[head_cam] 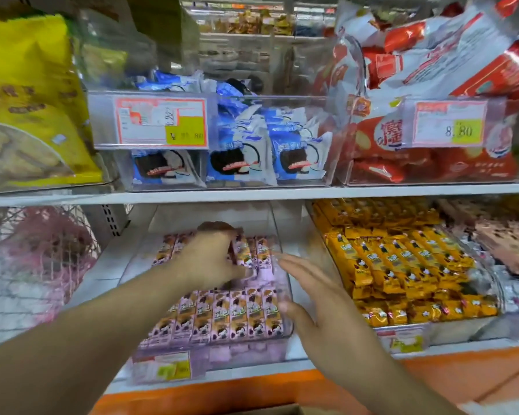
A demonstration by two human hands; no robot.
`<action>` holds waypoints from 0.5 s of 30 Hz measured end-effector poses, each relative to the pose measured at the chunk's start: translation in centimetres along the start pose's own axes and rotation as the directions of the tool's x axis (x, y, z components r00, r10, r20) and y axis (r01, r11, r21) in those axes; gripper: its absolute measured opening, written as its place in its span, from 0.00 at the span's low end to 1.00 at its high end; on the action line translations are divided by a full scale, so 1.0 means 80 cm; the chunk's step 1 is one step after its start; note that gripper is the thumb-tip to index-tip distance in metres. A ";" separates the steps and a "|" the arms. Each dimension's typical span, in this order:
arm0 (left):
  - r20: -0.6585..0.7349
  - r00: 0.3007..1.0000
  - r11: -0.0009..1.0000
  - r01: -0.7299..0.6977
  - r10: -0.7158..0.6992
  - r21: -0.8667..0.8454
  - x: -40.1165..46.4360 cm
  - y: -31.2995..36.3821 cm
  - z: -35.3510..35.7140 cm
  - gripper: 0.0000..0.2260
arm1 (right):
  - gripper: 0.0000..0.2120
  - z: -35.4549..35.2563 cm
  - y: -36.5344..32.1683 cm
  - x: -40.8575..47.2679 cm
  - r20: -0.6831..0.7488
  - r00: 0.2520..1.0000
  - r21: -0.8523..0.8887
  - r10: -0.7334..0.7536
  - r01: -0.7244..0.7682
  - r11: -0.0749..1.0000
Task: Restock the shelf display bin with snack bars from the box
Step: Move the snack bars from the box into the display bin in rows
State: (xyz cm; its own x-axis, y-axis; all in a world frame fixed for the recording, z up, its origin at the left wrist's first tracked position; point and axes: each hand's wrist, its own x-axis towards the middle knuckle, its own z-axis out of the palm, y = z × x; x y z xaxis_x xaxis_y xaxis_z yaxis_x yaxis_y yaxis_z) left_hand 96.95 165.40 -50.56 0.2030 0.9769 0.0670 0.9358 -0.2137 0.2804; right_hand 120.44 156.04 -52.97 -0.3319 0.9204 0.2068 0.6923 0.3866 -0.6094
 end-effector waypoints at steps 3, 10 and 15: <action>0.035 0.999 0.994 0.009 -0.013 0.107 0.021 -0.013 0.008 0.45 | 0.28 0.003 0.003 0.002 -0.018 1.000 -0.008 -0.013 0.013 1.000; 0.042 0.996 0.963 -0.088 0.080 0.257 0.029 -0.022 0.005 0.34 | 0.27 0.006 0.006 0.001 -0.036 0.999 0.010 -0.028 0.028 1.000; 0.044 0.992 0.946 -0.129 0.122 0.297 0.021 -0.026 0.009 0.34 | 0.27 0.007 0.006 -0.002 -0.033 0.999 0.017 -0.022 0.023 1.000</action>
State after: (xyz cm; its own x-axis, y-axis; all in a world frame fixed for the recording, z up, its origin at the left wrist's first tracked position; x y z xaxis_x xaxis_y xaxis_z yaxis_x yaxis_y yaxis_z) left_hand 95.54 167.52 -51.72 0.3279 0.9429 0.0589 0.9447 -0.3268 -0.0281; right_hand 120.46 156.03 -53.68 -0.3259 0.9130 0.2452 0.6734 0.4063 -0.6176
